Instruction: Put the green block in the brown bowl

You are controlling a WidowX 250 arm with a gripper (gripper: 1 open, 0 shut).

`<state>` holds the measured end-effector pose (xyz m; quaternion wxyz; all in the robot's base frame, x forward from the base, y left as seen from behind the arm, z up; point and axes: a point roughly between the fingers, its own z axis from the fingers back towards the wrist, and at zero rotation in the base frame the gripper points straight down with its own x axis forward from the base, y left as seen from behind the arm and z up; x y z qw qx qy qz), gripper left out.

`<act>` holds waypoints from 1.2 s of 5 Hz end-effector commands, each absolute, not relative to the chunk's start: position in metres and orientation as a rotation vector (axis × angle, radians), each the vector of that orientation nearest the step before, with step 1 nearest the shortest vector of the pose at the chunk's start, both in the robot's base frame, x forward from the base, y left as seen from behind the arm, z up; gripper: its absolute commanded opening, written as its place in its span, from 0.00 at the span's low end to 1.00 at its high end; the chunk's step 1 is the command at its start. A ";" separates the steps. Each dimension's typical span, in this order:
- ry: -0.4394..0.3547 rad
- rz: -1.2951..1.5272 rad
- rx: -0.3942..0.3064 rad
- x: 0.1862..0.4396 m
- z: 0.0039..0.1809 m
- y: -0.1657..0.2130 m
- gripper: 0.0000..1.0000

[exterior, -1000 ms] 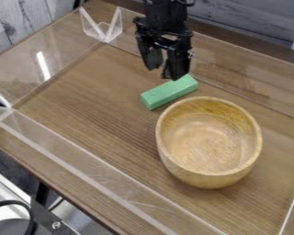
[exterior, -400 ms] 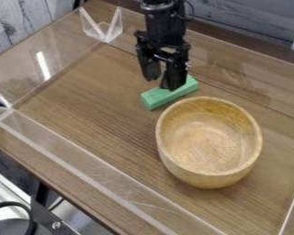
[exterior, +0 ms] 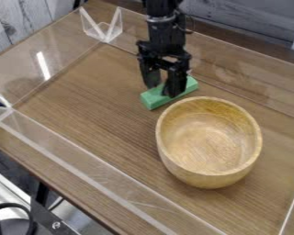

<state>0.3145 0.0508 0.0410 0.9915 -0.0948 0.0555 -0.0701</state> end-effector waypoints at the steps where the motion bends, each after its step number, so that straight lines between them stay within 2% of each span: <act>1: 0.075 -0.096 -0.181 0.325 0.049 0.060 1.00; 2: 0.079 -0.068 -0.187 0.328 0.045 0.061 0.00; 3: 0.048 -0.043 -0.192 0.331 0.060 0.060 0.00; 4: 0.027 -0.028 -0.209 0.327 0.084 0.059 0.00; 5: -0.008 -0.015 -0.228 0.320 0.115 0.053 0.00; 6: -0.029 -0.046 -0.240 0.312 0.133 0.057 0.00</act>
